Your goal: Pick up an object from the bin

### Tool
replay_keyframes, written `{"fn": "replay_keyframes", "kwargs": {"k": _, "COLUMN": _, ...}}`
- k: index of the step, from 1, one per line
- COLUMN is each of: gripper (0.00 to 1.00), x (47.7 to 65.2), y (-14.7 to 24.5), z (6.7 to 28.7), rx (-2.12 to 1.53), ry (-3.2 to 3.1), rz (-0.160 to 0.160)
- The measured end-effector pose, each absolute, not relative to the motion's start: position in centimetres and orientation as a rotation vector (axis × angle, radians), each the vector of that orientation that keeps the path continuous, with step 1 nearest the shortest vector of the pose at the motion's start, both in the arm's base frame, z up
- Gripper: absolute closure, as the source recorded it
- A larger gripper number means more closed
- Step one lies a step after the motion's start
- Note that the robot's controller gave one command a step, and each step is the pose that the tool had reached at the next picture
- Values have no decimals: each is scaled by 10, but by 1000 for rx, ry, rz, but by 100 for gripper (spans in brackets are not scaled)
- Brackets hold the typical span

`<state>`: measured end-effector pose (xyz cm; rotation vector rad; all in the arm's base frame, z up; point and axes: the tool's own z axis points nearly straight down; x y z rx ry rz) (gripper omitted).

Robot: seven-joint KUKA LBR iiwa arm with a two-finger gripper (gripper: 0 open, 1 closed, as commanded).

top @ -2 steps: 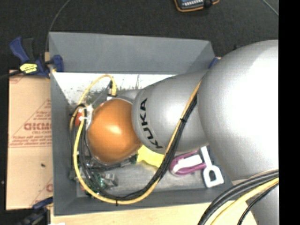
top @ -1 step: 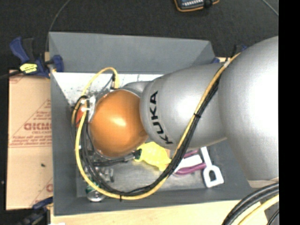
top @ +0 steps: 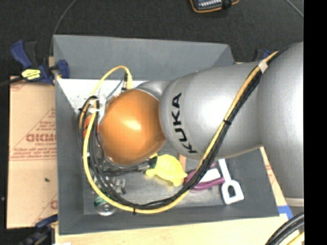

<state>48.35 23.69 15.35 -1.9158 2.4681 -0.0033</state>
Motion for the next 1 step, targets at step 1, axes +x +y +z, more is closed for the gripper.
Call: {"fn": "replay_keyframes", "kwargs": {"k": 1, "gripper": 100, "x": 484, "y": 237, "z": 179, "rx": -1913, "ry": 2470, "rz": -2}}
